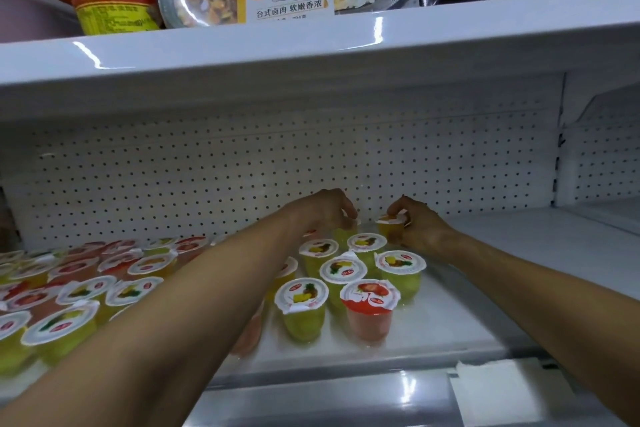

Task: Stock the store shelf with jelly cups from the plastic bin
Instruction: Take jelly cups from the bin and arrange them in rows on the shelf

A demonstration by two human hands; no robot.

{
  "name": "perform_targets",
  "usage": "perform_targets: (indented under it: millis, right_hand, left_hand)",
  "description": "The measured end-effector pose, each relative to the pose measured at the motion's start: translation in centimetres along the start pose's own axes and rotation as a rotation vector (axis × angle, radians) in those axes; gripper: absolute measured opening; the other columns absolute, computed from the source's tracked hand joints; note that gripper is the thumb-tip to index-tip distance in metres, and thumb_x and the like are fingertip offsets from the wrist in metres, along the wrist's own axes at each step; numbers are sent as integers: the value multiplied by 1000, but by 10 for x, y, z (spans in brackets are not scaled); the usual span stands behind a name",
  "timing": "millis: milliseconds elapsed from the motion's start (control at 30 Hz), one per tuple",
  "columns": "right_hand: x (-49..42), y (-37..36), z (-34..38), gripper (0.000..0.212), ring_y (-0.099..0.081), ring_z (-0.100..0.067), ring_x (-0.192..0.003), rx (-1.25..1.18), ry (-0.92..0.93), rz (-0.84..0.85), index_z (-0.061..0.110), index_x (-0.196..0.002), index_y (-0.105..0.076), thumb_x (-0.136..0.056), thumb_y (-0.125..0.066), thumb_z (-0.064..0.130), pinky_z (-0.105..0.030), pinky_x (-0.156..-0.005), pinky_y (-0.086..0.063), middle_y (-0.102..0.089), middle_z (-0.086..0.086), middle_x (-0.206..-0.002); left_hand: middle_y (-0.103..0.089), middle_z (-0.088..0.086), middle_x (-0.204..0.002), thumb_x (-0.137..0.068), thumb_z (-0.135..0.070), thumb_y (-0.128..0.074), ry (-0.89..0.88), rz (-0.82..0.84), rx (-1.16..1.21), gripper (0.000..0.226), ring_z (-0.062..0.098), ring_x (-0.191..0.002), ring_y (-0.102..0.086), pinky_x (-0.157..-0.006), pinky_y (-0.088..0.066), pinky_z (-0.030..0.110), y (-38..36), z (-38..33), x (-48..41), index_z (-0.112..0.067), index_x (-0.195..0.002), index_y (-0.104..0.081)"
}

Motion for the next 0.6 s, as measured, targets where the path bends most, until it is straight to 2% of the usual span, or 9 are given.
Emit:
perform_targets:
  millis: [133,233,367,467,533,600]
  right_hand:
    - [11,6,5,56,-56,-21,-107,26,6,36,23,-128,-51,-80,-77,24,-24,-82,-46,-53,-4,-129]
    - [28,27,14,62,-52,-23,-119,84,50,-32,20,-136,-48,-81,-75,29,-26,-90,-43,-48,-5,-136]
    - [68,58,36,41,-55,-17,-102,167,182,-157,21,-126,-56,-87,-66,26,-32,-89,-47,-57,-6,-125]
    - [112,74,58,34,-59,-17,-96,165,282,-234,22,-121,-59,-87,-63,23,-38,-87,-51,-62,-2,-116]
    - [149,81,70,33,-60,-15,-95,182,362,-254,23,-121,-59,-88,-62,24,-41,-85,-52,-63,1,-115]
    - [186,81,77,32,-58,-12,-97,218,423,-245,26,-121,-57,-90,-61,26,-42,-84,-52,-61,5,-117]
  left_hand:
    - [-54,2,-140,-94,-39,-59,19,-33,13,42,21,-121,-54,-102,-44,34,7,-1,11,-19,-130,-61]
    - [-56,3,-138,-94,-38,-59,-11,-166,82,42,22,-121,-54,-101,-43,31,28,-11,35,-17,-131,-60]
    - [-67,0,-119,-92,-37,-63,-15,-387,239,34,16,-107,-62,-90,-47,26,54,-28,90,-20,-121,-66]
    - [-70,-3,-101,-87,-42,-66,-24,-525,342,31,16,-94,-66,-87,-54,34,53,-37,138,-26,-112,-68]
    - [-69,-6,-96,-85,-44,-66,-22,-576,312,33,14,-89,-65,-82,-56,38,45,-49,177,-29,-114,-66]
    - [-68,-8,-100,-86,-44,-66,-4,-633,230,36,12,-89,-64,-81,-55,36,36,-61,219,-30,-119,-64]
Point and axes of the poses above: each hand's wrist, its own x-axis away from the middle knuckle, its own y-axis out of the back of the hand, z = x × y, the point moved 7 cm from there along -x, towards the middle knuckle
